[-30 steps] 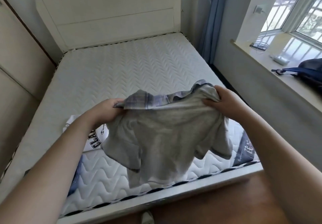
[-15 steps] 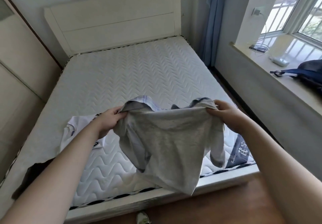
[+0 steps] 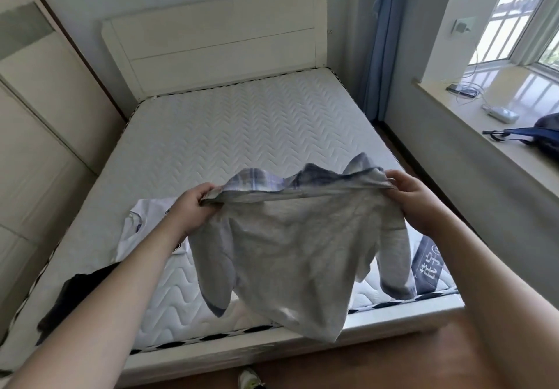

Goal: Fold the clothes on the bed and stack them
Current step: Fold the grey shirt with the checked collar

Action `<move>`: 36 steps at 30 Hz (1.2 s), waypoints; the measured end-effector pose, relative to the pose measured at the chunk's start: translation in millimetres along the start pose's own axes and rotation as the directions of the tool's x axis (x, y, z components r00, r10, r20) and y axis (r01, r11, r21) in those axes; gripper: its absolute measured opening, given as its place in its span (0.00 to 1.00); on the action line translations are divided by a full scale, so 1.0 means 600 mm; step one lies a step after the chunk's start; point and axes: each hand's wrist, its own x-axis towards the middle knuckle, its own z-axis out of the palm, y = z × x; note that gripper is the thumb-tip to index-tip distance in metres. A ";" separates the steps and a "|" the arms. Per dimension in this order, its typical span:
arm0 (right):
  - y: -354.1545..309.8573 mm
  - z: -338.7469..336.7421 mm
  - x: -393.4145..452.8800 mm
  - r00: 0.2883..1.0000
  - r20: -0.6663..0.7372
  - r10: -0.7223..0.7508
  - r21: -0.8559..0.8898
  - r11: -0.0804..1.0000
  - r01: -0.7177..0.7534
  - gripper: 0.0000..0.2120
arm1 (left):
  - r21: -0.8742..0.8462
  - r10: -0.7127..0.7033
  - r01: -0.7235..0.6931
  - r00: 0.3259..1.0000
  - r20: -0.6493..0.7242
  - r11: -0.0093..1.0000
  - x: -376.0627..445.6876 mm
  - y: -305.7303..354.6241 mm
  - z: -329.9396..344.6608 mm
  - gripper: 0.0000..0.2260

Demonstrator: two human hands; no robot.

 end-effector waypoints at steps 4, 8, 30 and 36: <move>0.008 0.010 0.007 0.999 0.020 0.047 0.034 0.998 -0.047 0.19 | 0.151 0.002 0.016 0.994 -0.114 0.988 -0.004 0.004 -0.002 0.23; 0.016 0.034 0.020 0.992 -0.100 0.074 -0.078 0.994 -0.082 0.10 | 0.273 0.039 0.011 0.983 -0.178 0.962 -0.001 -0.014 -0.006 0.29; 0.051 0.100 0.154 0.996 -0.081 0.047 -0.530 0.844 -0.083 0.15 | 0.279 -0.121 0.034 0.945 0.303 0.960 0.153 -0.129 -0.055 0.11; 0.036 0.136 0.223 0.958 -0.268 -0.097 -0.571 0.817 -0.077 0.16 | 0.053 -0.055 0.045 0.979 0.194 0.998 0.220 -0.136 -0.091 0.16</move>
